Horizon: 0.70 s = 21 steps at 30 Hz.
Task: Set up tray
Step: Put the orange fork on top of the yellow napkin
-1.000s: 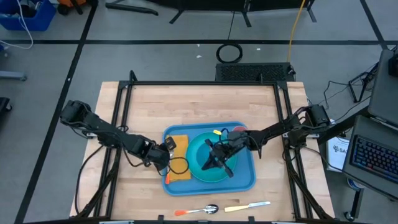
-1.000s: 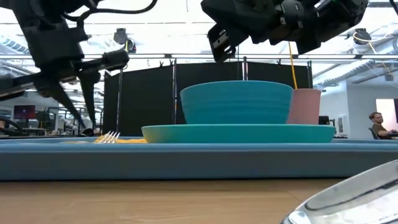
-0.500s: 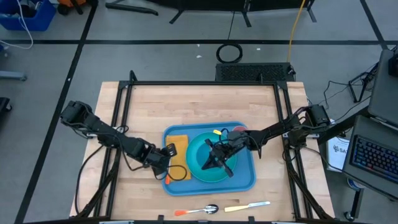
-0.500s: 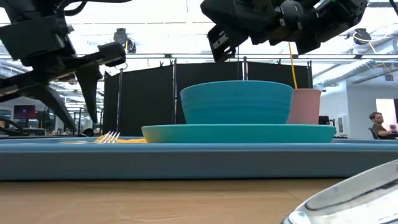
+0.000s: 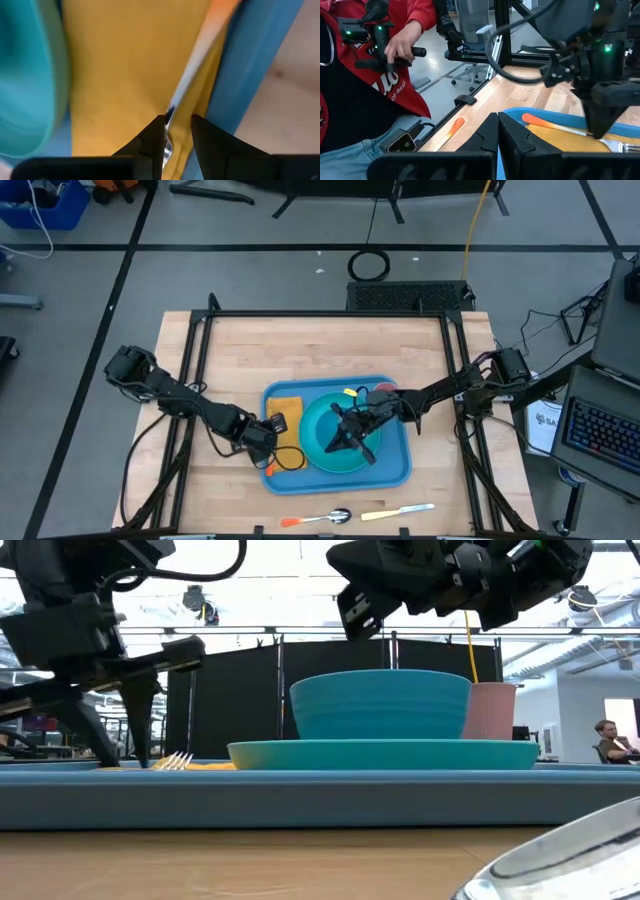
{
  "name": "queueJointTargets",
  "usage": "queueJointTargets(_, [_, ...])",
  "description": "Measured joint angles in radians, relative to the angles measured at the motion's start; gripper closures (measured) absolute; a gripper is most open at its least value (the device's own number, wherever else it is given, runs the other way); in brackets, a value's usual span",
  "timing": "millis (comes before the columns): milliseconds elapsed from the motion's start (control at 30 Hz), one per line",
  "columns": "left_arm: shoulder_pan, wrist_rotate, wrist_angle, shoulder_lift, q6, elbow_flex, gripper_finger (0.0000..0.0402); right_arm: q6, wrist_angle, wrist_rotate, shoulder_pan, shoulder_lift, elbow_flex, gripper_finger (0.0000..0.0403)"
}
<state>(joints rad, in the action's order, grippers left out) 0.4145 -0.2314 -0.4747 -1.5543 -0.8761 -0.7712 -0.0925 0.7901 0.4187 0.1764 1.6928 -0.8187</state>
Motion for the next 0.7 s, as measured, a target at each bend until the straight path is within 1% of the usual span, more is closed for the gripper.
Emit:
queueJointTargets(367, [0.008,-0.046,0.009,-0.014,-0.043,0.0,0.0305,-0.017,0.026,-0.004,0.0,0.0,0.02,0.0403])
queueJointTargets(567, [0.008,0.0,0.016,-0.014,-0.045,0.0,0.0305,-0.016,0.025,-0.006,0.0,0.0,0.02,0.0403])
queueJointTargets(700, [0.007,0.026,0.017,-0.014,-0.016,0.0,0.0305,-0.016,0.028,-0.006,0.0,0.0,0.02,0.0403])
